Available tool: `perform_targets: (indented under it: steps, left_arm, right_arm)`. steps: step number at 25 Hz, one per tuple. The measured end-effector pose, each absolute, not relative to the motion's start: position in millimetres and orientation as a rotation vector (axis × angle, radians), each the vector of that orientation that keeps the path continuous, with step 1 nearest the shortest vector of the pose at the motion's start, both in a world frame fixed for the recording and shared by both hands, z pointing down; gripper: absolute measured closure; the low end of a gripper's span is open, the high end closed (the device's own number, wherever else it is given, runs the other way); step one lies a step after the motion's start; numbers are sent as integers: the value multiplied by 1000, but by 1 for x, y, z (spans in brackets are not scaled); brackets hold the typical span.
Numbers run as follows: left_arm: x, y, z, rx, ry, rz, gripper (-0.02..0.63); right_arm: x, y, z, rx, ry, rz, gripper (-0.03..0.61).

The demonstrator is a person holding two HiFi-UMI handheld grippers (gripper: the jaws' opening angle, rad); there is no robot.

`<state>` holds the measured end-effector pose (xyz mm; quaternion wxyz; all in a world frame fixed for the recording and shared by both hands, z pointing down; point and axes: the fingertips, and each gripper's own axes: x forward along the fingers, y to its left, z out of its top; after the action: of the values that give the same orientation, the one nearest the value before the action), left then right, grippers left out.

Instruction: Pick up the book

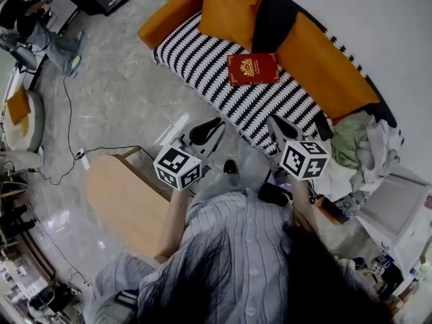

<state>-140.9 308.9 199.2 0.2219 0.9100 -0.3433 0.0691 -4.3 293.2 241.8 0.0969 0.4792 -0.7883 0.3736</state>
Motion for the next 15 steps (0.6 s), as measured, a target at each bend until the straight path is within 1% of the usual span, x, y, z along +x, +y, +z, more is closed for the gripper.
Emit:
perform_targets:
  steps: [8, 15]
  left_arm:
    - [-110, 231, 233, 2522, -926, 325, 574]
    - [-83, 165, 260, 2511, -880, 280, 574]
  right_arm:
    - [38, 215, 284, 1419, -2249, 1158, 540]
    - [66, 159, 328, 1355, -2195, 1161, 540]
